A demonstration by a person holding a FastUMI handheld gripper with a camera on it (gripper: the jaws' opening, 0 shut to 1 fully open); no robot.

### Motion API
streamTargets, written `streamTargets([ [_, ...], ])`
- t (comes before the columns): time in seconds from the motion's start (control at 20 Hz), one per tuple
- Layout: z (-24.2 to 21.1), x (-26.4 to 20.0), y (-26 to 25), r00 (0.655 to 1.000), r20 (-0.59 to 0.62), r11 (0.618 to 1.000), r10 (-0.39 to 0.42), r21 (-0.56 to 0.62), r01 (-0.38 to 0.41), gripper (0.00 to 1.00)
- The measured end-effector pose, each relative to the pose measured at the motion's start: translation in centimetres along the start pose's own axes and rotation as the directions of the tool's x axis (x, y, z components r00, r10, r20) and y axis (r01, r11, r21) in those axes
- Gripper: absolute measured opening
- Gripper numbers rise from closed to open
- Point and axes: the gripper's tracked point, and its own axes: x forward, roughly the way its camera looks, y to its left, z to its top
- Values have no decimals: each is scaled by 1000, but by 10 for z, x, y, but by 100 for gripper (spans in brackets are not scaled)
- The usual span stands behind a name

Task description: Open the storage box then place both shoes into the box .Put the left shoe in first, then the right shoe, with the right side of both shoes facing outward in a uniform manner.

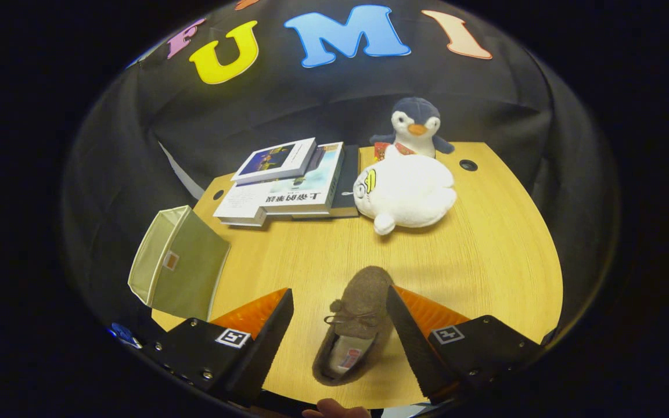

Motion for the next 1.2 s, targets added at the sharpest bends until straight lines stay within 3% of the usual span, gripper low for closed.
streamTargets([
  [0.6,-90,35,-45,969,-239,998,-63,-12,62,98],
  [0.85,-95,57,-65,955,-269,992,-122,-7,124,97],
  [0.95,-93,65,-66,954,-276,992,-118,16,127,89],
  [1.05,-92,73,-61,959,-269,994,-88,32,101,77],
  [1.2,-90,71,-67,954,-262,989,-144,-9,146,8],
])
